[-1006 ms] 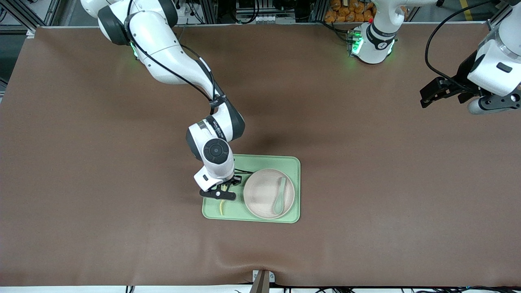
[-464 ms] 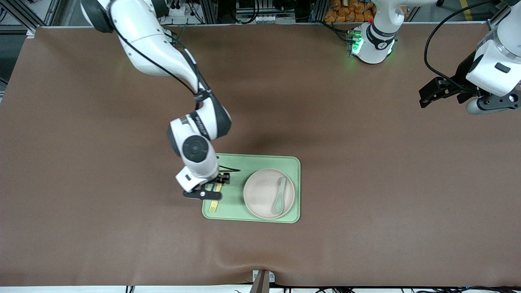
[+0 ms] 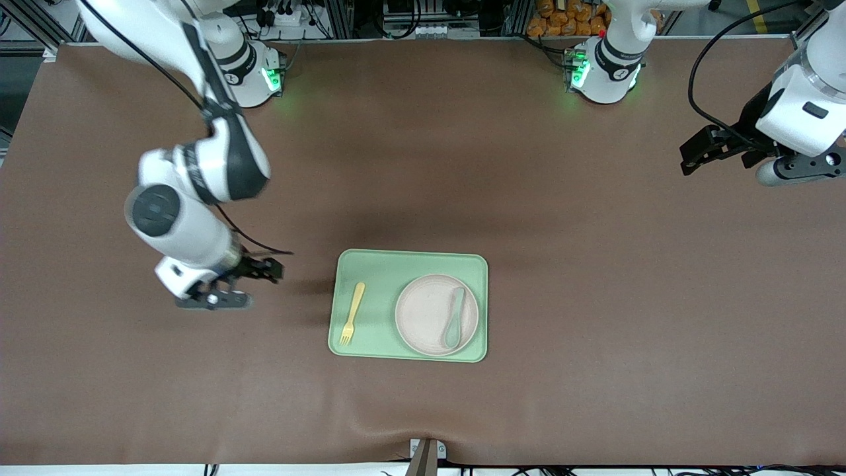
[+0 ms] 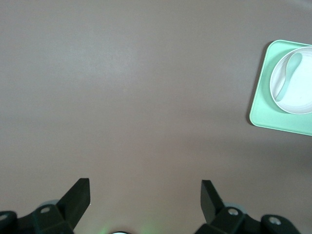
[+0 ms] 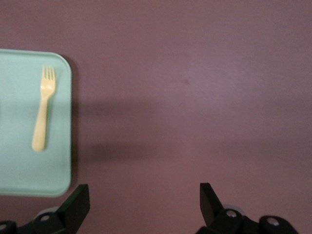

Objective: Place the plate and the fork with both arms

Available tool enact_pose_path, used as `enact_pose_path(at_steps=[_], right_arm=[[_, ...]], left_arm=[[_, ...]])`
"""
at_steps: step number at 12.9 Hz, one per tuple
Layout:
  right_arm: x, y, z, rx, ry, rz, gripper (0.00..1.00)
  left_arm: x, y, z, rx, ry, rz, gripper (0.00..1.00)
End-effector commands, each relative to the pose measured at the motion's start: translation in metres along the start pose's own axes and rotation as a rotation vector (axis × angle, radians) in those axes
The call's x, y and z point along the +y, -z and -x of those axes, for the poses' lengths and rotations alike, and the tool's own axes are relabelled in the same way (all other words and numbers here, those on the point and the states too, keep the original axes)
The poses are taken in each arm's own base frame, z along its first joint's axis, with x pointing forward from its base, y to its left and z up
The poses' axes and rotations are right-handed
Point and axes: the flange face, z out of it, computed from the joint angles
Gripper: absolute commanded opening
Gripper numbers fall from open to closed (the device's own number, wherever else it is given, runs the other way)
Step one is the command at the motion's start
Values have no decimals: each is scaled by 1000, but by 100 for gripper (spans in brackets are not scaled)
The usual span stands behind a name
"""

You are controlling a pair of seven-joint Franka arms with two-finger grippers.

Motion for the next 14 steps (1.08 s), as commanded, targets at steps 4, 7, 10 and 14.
enact_pose_path(at_steps=[4, 7, 10, 14], right_arm=[[120, 107, 75, -79, 43, -55, 100], [152, 153, 95, -108, 38, -64, 100], [145, 194, 96, -107, -86, -51, 100], [139, 212, 97, -84, -74, -43, 100]], left_arm=[[5, 4, 4, 4, -29, 14, 100], [18, 1, 6, -1, -35, 15, 100], [25, -3, 4, 3, -59, 11, 100], [20, 0, 4, 8, -60, 15, 100]])
